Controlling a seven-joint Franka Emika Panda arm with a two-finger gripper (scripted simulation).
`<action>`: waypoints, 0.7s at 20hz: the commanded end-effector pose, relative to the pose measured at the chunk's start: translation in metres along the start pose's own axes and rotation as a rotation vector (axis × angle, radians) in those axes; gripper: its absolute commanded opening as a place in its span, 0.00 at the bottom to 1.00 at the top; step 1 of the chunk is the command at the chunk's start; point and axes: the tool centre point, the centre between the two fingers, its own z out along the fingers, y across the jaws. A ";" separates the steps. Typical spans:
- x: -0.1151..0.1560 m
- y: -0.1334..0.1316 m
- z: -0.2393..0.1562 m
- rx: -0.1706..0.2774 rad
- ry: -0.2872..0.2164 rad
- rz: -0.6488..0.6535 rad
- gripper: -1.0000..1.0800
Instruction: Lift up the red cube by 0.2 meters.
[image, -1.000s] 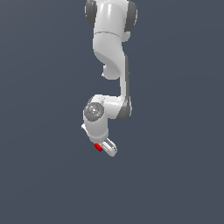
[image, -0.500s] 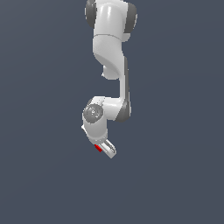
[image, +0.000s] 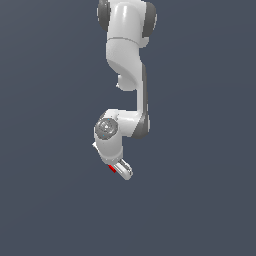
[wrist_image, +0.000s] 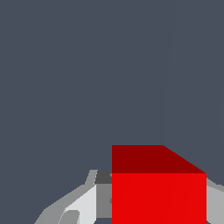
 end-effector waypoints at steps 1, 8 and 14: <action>0.000 0.000 -0.007 0.001 0.001 0.000 0.00; -0.001 0.001 -0.050 0.002 0.001 0.001 0.00; -0.002 0.002 -0.111 0.002 0.001 0.001 0.00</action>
